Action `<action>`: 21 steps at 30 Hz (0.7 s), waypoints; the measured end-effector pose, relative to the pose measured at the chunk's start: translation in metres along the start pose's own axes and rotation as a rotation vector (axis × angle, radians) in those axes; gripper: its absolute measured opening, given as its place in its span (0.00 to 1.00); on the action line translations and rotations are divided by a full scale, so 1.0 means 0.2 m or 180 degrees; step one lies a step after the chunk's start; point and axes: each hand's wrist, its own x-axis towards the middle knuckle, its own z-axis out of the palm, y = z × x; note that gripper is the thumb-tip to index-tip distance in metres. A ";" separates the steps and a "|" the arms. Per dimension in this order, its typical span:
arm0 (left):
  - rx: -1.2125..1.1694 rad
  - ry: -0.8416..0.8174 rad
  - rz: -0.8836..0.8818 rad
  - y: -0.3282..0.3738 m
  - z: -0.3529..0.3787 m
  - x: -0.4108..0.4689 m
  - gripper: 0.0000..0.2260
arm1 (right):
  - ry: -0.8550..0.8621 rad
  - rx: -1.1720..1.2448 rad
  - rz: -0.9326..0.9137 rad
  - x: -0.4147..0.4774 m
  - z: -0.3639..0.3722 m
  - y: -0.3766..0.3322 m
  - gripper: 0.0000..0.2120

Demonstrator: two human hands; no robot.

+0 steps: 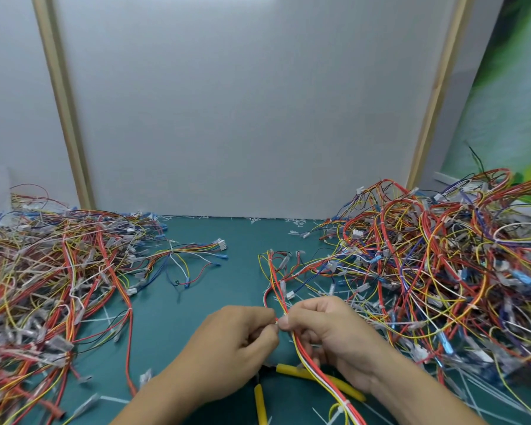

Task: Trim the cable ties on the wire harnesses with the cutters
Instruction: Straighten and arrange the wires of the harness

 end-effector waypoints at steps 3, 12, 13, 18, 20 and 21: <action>0.0042 0.0075 0.0016 0.01 -0.01 0.00 0.10 | -0.0024 0.0056 0.0025 0.00 0.00 -0.01 0.16; 0.0319 0.0076 0.0054 0.01 -0.02 0.00 0.11 | -0.0049 -0.0031 -0.0007 -0.01 0.00 0.00 0.14; 0.0325 0.0073 0.0055 0.00 -0.02 0.00 0.11 | -0.0053 -0.0039 -0.0008 -0.01 0.00 0.00 0.14; 0.0347 0.0063 0.0031 0.01 -0.02 0.00 0.10 | -0.0063 -0.0070 -0.0035 0.00 0.00 0.00 0.14; 0.0270 0.0077 0.0038 0.01 -0.02 0.00 0.10 | -0.0054 -0.0046 -0.0054 0.00 0.00 0.01 0.14; 0.0223 0.0089 0.0035 0.01 -0.02 0.00 0.10 | -0.0052 -0.0031 -0.0063 0.00 0.00 0.01 0.14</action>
